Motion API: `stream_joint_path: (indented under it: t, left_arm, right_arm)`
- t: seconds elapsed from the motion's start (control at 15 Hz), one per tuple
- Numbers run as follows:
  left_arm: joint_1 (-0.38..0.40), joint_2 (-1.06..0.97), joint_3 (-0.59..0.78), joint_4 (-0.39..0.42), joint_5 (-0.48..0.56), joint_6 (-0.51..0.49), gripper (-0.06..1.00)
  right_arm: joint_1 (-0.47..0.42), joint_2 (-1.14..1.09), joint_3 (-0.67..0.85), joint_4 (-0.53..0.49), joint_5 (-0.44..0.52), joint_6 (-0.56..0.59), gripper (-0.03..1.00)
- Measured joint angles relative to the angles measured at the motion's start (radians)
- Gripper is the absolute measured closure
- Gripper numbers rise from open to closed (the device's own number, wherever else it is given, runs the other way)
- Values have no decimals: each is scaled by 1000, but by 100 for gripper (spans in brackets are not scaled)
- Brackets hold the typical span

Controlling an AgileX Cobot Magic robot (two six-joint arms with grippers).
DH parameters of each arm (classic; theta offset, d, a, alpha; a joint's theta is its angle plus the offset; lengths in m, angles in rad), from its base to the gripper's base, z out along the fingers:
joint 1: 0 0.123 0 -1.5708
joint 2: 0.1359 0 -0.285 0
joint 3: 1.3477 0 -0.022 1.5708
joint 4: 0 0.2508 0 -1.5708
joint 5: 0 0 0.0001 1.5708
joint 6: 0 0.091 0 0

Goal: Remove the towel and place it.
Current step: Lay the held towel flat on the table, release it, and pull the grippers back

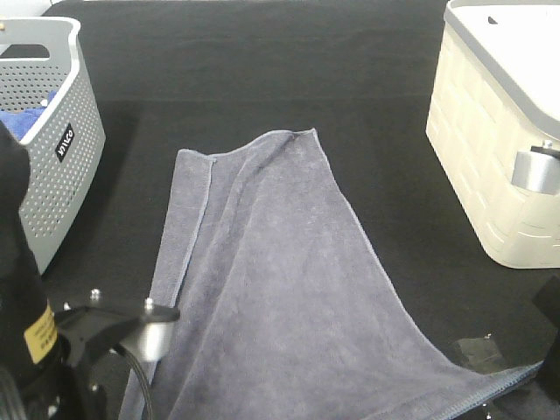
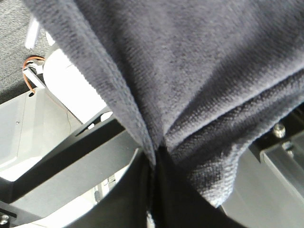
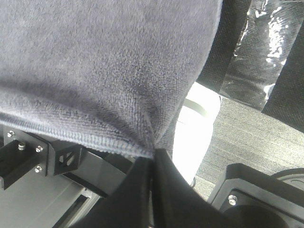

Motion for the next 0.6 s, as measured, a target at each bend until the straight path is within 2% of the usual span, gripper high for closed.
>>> stream_joint_path:
  t: [0.33,0.6]
  left_arm:
    - [-61,0,0,6,0,3,94]
    - [-62,0,0,67,-4,-37,94]
  right_arm:
    - [0,-2,56,2,0,0,97]
    - [0,-2,58,17,1,0,97]
